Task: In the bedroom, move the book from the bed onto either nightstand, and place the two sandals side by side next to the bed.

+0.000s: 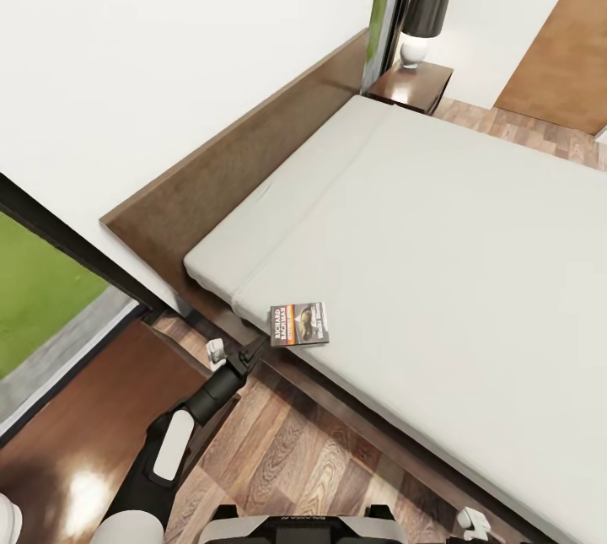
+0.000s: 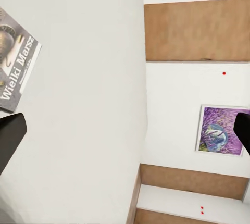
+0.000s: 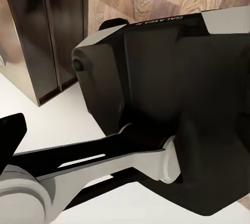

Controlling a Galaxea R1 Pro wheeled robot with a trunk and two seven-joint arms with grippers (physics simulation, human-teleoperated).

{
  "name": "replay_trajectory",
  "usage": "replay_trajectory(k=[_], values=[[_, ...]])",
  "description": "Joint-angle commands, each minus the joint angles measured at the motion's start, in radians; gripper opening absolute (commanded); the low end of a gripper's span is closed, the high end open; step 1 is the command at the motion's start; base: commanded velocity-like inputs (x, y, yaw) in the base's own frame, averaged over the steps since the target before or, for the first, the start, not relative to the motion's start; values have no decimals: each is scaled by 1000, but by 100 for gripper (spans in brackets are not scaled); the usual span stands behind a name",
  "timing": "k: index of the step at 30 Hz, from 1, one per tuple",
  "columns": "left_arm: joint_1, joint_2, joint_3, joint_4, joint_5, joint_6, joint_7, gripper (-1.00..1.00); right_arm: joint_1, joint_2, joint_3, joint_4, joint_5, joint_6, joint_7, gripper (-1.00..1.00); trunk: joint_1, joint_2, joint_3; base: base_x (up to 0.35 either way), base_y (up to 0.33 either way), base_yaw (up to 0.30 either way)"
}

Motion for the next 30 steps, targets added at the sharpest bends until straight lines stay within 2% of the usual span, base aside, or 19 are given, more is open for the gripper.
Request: replay_trajectory(k=[1,30], values=[[-1,-1,3,0,3,8,-2,100,-1,0,-9,1,7,7,3,100,4,-8,-4,0,0,0],[-1,-2,1,0,4,10,-4,100,-1,0,-8,1,4,7,4,100,115,-211,-95,0,0,0]])
